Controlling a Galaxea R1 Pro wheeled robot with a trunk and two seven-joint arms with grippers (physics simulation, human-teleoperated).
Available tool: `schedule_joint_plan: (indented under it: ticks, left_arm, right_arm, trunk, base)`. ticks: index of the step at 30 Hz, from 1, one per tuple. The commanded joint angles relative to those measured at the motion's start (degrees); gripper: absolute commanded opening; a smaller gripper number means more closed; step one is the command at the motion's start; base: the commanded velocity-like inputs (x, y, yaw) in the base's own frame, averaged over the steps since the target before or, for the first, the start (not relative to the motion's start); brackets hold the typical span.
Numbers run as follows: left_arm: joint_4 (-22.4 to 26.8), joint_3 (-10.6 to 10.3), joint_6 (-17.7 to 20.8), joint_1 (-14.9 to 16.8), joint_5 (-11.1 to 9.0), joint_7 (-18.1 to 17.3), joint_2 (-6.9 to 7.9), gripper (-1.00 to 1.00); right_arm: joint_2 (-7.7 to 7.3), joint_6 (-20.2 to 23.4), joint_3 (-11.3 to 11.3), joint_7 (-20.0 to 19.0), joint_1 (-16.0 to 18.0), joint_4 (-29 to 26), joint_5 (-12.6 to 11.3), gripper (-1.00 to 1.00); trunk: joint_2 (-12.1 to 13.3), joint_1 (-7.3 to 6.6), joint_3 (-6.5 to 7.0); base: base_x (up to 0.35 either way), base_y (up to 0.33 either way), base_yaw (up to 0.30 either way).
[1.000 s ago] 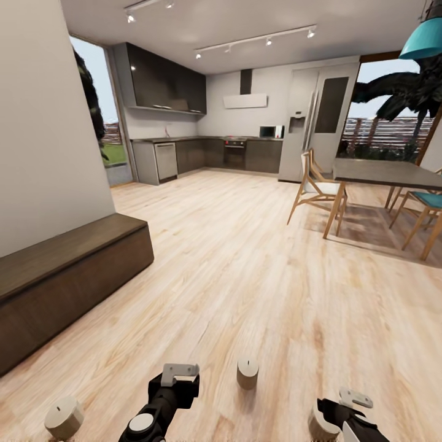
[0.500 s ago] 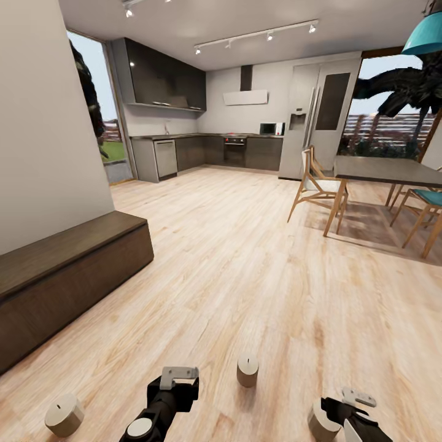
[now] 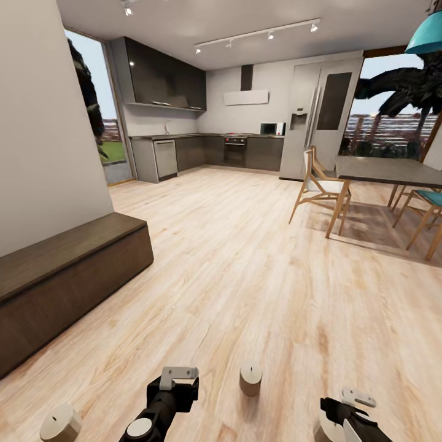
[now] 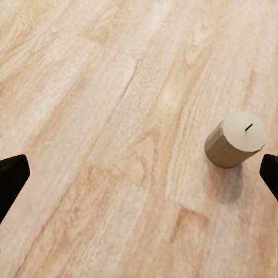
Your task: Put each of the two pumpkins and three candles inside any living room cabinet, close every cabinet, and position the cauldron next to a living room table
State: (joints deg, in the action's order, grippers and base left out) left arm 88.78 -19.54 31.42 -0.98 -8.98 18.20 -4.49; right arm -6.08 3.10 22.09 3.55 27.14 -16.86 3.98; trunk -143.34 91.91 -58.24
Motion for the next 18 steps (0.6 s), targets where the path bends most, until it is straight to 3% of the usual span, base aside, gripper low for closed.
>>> schedule_joint_plan:
  ticks: [1,7,18]
  left_arm:
    - [0.08,-0.06,0.14,0.01,-0.60,0.52,0.01,1.00]
    - [0.08,-0.09,0.07,0.01,-0.60,0.52,0.00,1.00]
    - [0.08,-0.15,-0.04,0.01,-0.60,0.52,0.01,1.00]
  right_arm:
    - [0.06,0.32,0.23,0.06,0.01,-0.10,0.42,1.00]
    - [0.06,0.28,0.22,0.06,0.01,-0.10,0.42,1.00]
    - [0.01,0.21,0.17,-0.03,0.01,-0.10,0.42,1.00]
  trunk:
    - [-0.02,0.00,-0.04]
    - [-0.02,0.00,-0.04]
    - [-0.02,0.00,-0.04]
  base:
    - [0.060,0.021,0.000]
    - [0.137,0.008,0.000]
    - [0.018,0.001,0.000]
